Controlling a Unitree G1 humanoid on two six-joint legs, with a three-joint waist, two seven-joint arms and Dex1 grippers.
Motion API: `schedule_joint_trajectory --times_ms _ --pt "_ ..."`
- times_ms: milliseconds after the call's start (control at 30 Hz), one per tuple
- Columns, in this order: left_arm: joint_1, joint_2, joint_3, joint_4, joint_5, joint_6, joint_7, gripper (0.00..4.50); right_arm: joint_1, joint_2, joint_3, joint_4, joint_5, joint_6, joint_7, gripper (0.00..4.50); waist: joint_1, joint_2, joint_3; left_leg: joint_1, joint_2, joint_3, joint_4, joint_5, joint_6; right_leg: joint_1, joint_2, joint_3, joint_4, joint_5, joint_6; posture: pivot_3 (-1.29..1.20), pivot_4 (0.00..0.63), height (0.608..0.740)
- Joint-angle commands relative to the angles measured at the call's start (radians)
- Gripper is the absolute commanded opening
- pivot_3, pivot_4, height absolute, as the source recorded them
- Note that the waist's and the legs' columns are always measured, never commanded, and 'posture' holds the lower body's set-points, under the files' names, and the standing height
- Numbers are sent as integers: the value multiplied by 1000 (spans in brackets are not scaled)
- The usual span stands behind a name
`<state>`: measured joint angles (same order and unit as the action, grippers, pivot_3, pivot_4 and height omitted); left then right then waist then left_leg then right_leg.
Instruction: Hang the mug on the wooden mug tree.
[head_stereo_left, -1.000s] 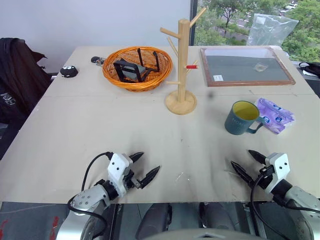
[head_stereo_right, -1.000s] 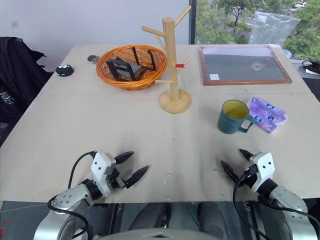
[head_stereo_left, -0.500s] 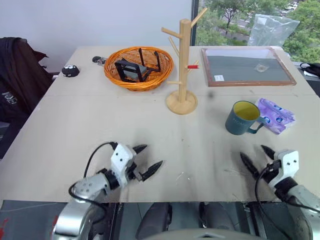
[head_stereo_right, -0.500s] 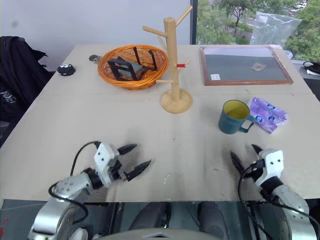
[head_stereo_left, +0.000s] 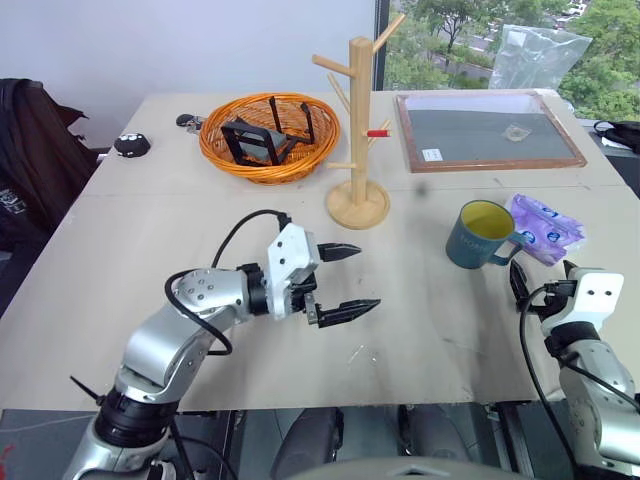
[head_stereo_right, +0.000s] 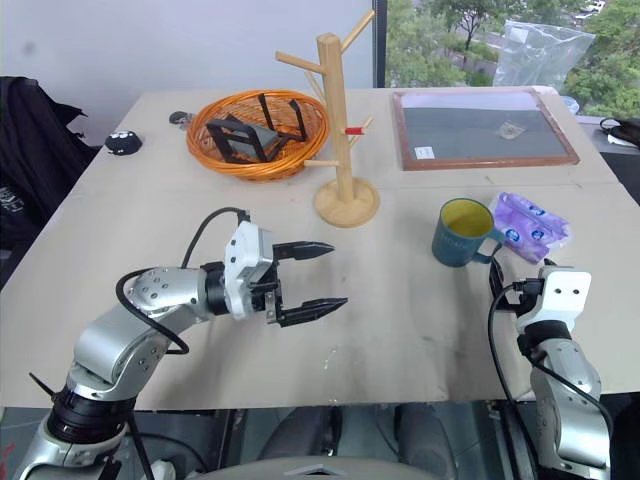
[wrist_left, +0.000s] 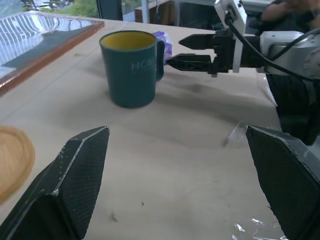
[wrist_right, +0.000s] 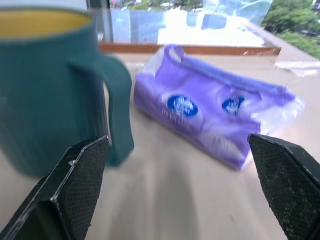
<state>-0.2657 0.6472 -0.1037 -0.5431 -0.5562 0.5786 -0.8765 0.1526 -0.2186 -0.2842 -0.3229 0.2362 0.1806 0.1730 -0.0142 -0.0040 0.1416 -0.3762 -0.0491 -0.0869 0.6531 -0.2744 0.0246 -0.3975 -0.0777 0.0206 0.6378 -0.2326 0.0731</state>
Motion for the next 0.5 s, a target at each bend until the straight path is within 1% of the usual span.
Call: schedule_joint_trajectory --times_ms 33,200,433,467,500 --pt "-34 38 -16 -56 -11 52 -6 4467 -32 11 18 12 -20 -13 -22 4500 -1 0 0 0 0 0 0 0 0 0 0 0 0 0 0 0 150 740" --pt "-53 63 -34 -65 15 81 10 4467 -57 33 37 46 -38 -22 -39 4500 0 0 1 0 0 0 0 1 -3 0 1 1 0 0 0 0 150 740" --pt "-29 49 -55 -88 36 74 39 4467 -118 54 41 123 -57 -44 -70 4500 -2 0 1 0 0 0 0 2 -3 0 1 1 0 0 0 0 150 740" --pt "-25 46 -57 -87 40 66 43 4500 -128 53 42 139 -62 -49 -72 3975 -3 0 1 0 0 1 0 2 -3 -1 1 2 0 0 0 0 150 740" --pt "-22 42 -58 -87 43 62 47 4500 -138 51 42 156 -65 -53 -70 3764 -2 0 1 0 0 1 0 2 -3 -1 1 2 1 0 0 0 150 740"
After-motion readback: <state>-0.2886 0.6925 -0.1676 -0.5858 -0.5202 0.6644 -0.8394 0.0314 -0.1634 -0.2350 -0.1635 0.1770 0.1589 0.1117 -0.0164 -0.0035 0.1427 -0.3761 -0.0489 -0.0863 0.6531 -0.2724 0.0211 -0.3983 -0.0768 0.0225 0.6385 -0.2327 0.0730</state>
